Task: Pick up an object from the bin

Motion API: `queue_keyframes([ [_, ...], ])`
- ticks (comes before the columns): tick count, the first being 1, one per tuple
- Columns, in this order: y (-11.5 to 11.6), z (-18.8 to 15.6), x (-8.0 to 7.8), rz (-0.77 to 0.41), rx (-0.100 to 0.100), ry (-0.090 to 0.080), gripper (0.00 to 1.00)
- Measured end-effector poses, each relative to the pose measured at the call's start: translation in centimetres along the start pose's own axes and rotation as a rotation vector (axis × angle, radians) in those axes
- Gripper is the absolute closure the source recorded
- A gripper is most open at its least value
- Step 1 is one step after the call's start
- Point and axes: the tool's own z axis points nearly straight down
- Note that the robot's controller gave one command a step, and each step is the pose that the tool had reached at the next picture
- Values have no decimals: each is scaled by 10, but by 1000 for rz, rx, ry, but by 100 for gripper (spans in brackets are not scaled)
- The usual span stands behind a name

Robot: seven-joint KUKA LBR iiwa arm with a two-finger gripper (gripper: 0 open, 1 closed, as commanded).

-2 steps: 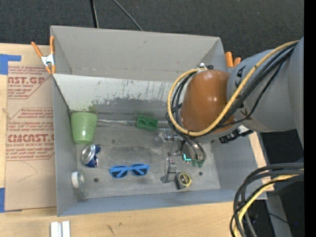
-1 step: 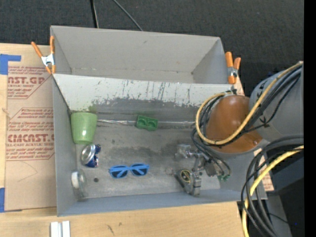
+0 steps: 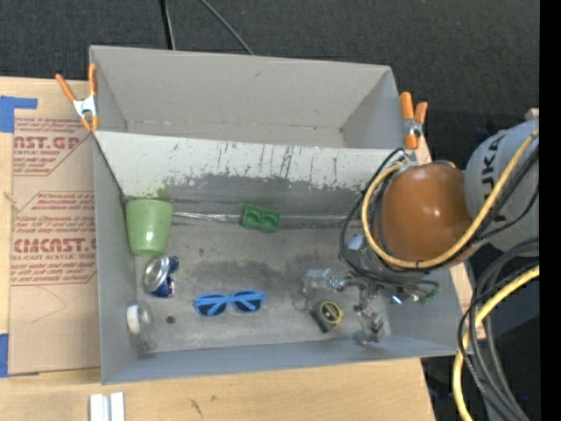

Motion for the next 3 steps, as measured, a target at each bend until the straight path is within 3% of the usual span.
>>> queue_keyframes([
  [1, 14, 1, -17, -109, -1, 0, 0],
  [2, -1, 31, -19, -648, -3, 1, 0],
  [3, 28, 31, -34, -1348, -5, -1, 0],
])
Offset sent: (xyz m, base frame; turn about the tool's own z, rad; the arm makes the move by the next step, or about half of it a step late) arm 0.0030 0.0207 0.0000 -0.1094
